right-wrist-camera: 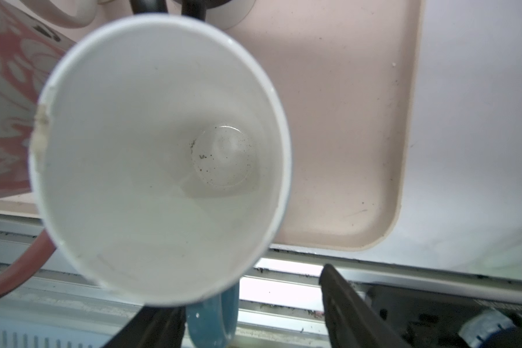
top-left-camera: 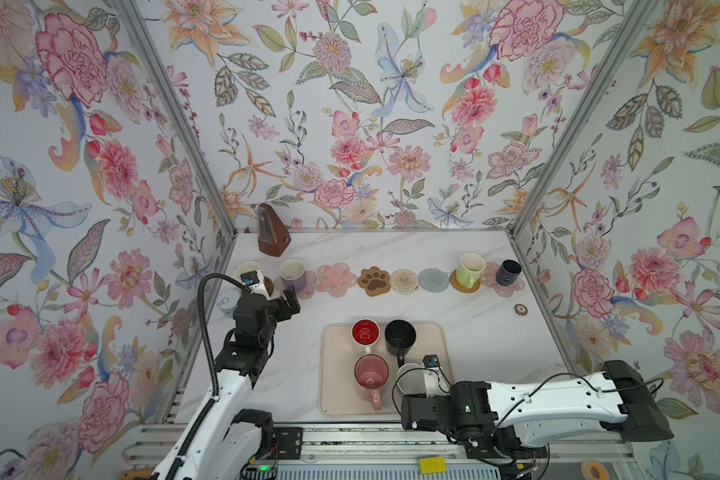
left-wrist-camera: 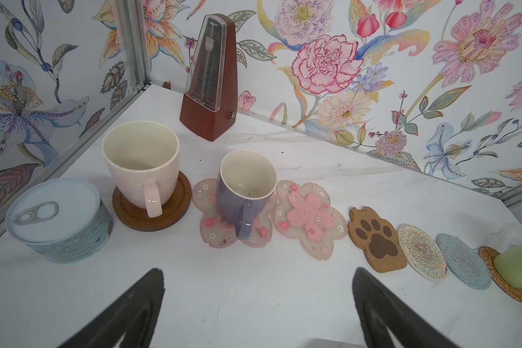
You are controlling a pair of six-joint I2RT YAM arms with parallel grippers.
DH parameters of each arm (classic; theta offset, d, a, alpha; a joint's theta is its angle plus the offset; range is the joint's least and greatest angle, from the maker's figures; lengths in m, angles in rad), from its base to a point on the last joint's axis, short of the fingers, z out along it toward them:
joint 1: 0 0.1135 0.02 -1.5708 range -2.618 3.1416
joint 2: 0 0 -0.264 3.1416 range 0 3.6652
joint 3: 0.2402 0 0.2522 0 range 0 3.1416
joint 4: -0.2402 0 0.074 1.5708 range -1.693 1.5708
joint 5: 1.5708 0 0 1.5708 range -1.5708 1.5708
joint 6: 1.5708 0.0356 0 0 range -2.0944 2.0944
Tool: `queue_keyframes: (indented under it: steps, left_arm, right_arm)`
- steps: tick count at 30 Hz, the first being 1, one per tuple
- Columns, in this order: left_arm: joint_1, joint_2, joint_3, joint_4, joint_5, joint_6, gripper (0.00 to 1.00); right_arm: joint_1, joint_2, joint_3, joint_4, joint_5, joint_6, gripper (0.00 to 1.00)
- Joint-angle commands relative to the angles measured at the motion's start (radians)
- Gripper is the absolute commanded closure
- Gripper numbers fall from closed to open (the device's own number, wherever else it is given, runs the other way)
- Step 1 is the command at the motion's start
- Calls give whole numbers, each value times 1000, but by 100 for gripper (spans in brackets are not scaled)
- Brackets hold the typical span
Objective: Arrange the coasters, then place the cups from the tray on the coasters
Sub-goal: 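Lift the light blue mug off the tray with the right gripper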
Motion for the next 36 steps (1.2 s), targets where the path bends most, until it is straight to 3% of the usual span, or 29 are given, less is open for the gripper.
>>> queue_keyframes:
  steps: [1, 16, 20, 24, 30, 36]
  left_arm:
    - [8, -11, -8, 14, 4, -12, 1]
    - [8, -19, -11, 12, 6, -13, 1]
    - [8, -23, -11, 10, 5, -13, 1]
    - [8, -22, -13, 10, 0, -13, 1]
    - [9, -22, -11, 14, 3, -13, 1]
    - [8, -22, -11, 8, 1, -17, 1]
  right_arm:
    - [10, 16, -35, 59, -19, -8, 35]
    - [-8, 76, -49, 105, 6, -83, 74]
    - [-9, 55, -53, 102, -3, -88, 90]
    - [-24, -8, -68, 70, 0, -77, 100]
    - [-110, -116, -76, -11, 23, -120, 100]
    - [-342, -203, -28, -19, 50, -319, 100]
